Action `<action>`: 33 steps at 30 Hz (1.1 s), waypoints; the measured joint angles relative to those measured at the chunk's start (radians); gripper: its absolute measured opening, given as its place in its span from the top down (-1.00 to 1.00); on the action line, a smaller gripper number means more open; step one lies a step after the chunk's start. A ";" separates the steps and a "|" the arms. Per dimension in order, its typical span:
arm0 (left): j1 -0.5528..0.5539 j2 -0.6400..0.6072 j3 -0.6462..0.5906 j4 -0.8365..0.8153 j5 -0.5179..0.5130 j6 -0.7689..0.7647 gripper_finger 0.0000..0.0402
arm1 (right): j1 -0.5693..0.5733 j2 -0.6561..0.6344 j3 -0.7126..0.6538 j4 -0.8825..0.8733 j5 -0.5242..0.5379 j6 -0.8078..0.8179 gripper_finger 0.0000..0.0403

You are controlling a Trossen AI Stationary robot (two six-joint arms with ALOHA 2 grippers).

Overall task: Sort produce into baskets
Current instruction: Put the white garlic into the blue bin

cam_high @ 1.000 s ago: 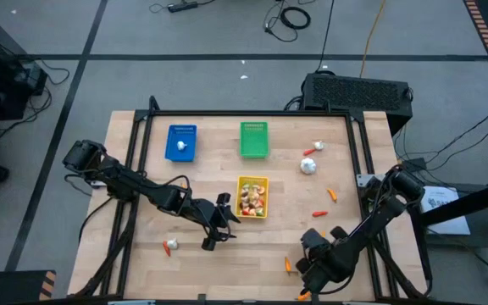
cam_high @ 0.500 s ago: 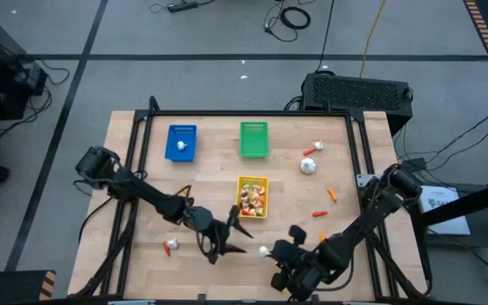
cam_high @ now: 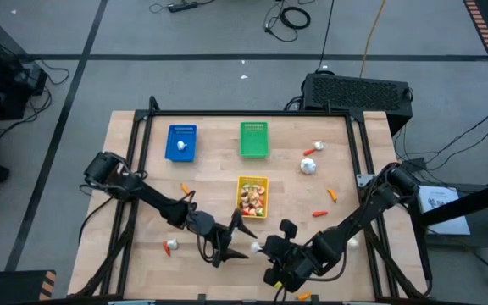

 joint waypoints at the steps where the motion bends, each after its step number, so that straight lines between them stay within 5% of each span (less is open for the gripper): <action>1: 0.000 0.000 0.000 0.008 -0.021 0.000 -0.68 | -0.001 0.000 0.000 0.000 0.000 -0.001 1.00; 27: 0.006 0.000 0.000 0.000 -0.116 -0.009 -0.71 | -0.041 0.000 0.000 0.038 0.064 -0.041 1.00; 33: 0.006 0.000 0.000 -0.002 -0.116 -0.010 -0.51 | -0.041 0.000 0.000 0.036 0.082 -0.041 1.00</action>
